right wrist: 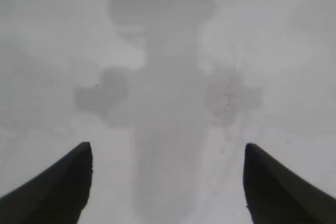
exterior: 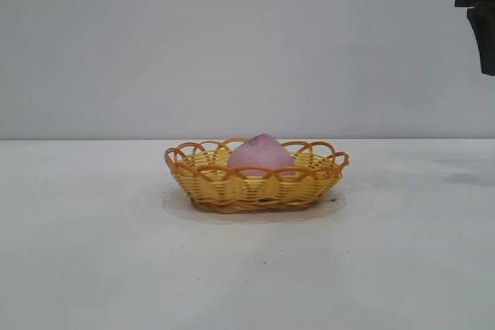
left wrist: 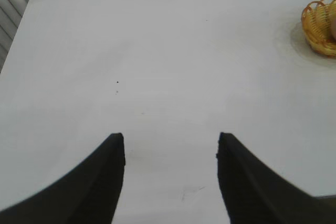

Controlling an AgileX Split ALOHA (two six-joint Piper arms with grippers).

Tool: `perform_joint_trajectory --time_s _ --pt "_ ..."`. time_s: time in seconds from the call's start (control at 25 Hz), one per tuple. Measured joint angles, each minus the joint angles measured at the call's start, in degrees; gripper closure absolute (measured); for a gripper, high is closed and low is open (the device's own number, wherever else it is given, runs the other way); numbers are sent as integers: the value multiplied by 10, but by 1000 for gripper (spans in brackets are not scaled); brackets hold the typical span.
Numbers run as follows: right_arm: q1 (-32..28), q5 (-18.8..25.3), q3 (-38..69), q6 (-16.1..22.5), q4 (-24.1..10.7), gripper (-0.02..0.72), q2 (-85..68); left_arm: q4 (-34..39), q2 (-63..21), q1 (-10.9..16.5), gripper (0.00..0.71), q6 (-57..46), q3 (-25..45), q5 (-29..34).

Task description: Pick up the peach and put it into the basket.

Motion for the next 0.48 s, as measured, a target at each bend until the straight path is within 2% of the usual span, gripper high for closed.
perform_joint_trajectory --time_s 0.28,0.48 --pt "0 14 3 0 0 192 -105 0 0 0 324 0 0 0" --pt "0 20 48 0 6 192 -231 0 0 0 324 0 0 0"
